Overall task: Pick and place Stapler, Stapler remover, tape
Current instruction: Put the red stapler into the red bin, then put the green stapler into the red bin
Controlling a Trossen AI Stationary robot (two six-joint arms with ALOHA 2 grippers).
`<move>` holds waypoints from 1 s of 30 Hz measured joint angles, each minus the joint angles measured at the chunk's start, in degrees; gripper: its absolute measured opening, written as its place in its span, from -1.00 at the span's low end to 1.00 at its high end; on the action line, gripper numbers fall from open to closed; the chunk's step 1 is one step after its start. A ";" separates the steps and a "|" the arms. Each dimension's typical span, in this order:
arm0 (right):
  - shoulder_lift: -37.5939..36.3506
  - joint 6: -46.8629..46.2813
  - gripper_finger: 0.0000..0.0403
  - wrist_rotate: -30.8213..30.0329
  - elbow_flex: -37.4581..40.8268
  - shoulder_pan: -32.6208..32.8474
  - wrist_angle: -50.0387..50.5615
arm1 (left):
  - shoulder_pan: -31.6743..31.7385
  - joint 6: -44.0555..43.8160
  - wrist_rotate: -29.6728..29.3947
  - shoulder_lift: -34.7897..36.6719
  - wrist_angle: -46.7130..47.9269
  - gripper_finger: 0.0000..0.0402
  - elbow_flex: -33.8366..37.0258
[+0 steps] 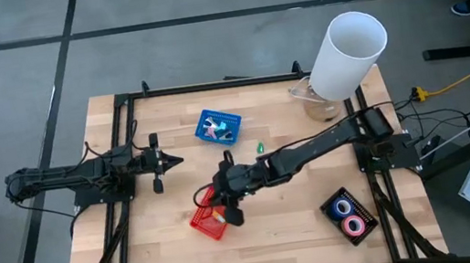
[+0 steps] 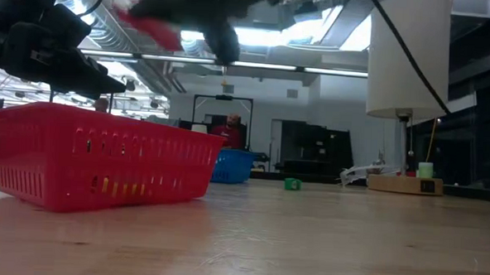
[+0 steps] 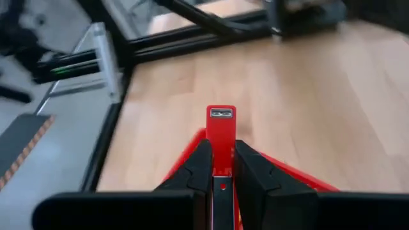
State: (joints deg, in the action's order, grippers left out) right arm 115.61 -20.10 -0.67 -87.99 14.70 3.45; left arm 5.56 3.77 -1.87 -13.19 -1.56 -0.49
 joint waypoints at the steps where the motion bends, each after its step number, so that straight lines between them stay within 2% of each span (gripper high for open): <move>1: 0.57 -1.26 -0.80 -1.02 0.00 0.17 0.04 | 0.02 0.00 0.00 -0.04 0.24 -0.95 0.00; 11: 7.86 -11.76 -0.66 -2.76 0.02 2.05 -3.96 | 0.00 0.02 0.00 -0.09 0.08 -0.96 0.00; 18: 8.30 -9.43 -0.49 -1.30 0.02 2.67 -2.91 | 0.02 0.02 0.00 -0.09 0.08 -0.94 0.02; 22: 8.04 -8.27 -0.33 -1.24 0.02 2.60 -2.99 | 0.00 0.00 -0.02 -0.09 0.08 -0.96 0.00; 30: 7.41 -12.45 0.10 -0.21 0.02 2.43 -1.91 | 0.01 0.00 -0.02 -0.09 0.08 -0.94 0.00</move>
State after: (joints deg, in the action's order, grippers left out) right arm 123.02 -32.55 -0.88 -87.96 17.12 1.54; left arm 5.57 3.78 -1.89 -13.28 -1.48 -0.49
